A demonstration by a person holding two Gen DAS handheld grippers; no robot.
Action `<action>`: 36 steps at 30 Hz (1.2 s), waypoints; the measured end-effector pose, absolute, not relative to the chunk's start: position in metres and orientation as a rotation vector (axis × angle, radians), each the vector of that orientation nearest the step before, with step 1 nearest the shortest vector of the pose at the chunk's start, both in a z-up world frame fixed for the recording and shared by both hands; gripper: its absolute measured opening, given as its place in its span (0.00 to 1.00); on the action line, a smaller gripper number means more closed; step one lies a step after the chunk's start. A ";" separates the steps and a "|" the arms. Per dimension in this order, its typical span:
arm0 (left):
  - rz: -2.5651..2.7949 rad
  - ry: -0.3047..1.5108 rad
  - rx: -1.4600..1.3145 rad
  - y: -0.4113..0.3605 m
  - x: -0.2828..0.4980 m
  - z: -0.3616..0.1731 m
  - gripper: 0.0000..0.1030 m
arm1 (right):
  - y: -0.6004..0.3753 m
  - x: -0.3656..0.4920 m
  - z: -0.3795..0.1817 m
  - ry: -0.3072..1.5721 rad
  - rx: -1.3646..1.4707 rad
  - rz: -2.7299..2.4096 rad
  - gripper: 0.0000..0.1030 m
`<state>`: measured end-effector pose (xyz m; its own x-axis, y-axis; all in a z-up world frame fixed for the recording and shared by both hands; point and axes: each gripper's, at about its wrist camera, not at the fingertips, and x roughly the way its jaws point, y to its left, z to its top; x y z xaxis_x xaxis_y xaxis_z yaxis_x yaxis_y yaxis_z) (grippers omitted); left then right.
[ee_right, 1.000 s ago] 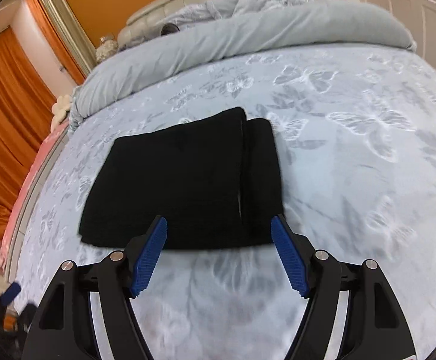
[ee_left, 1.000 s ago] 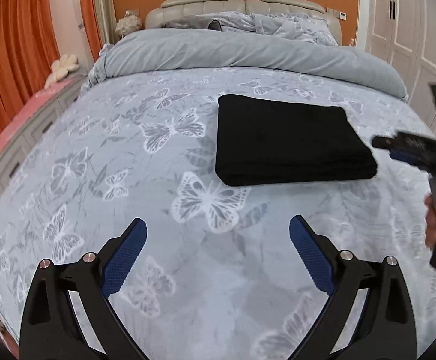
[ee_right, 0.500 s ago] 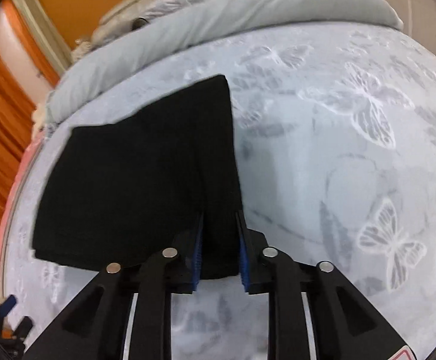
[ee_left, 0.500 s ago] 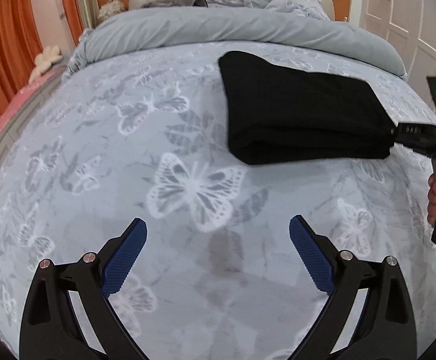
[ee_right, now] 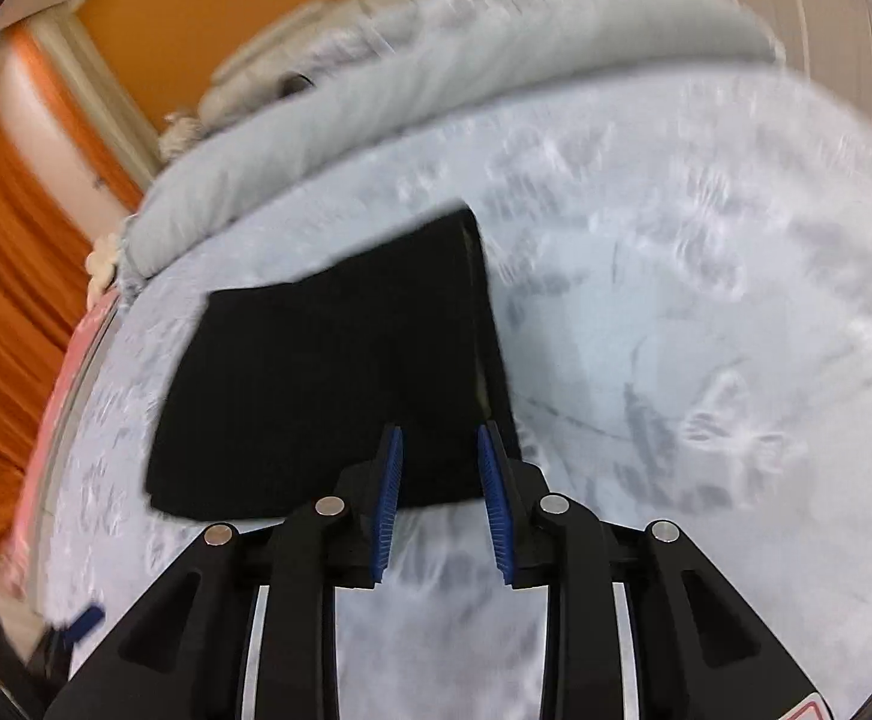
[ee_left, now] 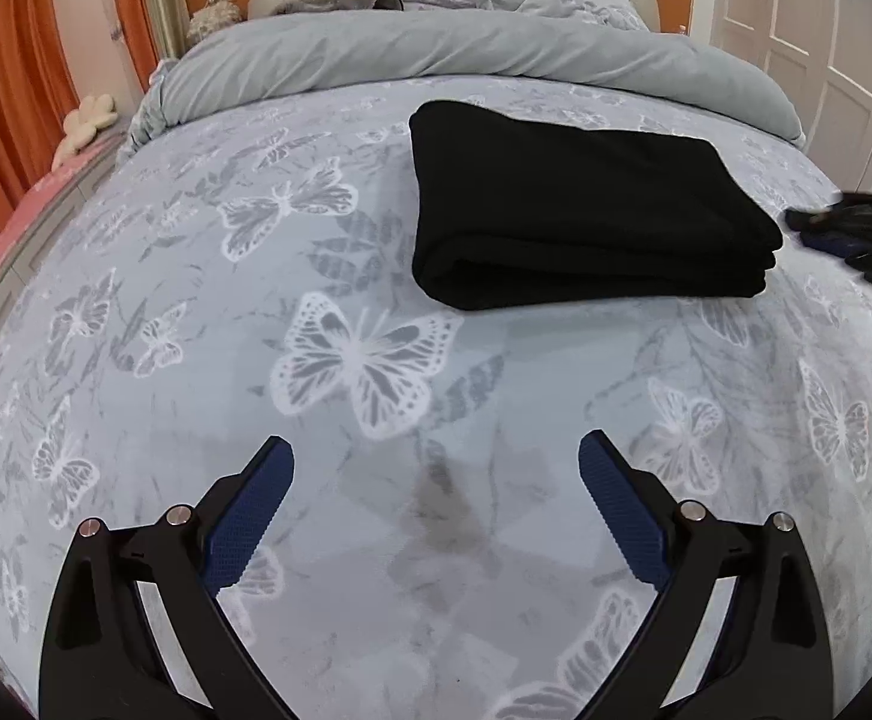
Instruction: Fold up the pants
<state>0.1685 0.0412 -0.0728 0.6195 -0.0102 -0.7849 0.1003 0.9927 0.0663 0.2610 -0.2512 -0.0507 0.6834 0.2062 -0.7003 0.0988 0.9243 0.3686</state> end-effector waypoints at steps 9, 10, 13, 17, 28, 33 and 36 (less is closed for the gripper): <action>-0.100 0.848 0.088 0.032 0.128 -0.044 0.91 | -0.217 0.126 0.016 0.648 0.293 0.047 0.48; -0.097 0.832 0.089 0.030 0.121 -0.039 0.91 | -0.215 0.117 0.015 0.647 0.281 0.041 0.48; -0.106 0.807 0.074 0.030 0.097 -0.031 0.92 | -0.214 0.089 0.001 0.671 0.314 0.067 0.48; -0.106 0.814 0.080 0.028 0.067 -0.034 0.92 | -0.210 0.057 -0.014 0.692 0.304 0.070 0.57; -0.115 0.805 0.106 0.025 0.039 -0.041 0.93 | -0.199 0.034 -0.038 0.717 0.202 0.038 0.67; -0.120 0.807 0.047 0.031 0.043 -0.039 0.93 | -0.201 0.035 -0.041 0.727 0.211 0.029 0.67; -0.102 0.809 0.034 0.034 0.045 -0.039 0.93 | -0.200 0.037 -0.042 0.735 0.216 0.033 0.67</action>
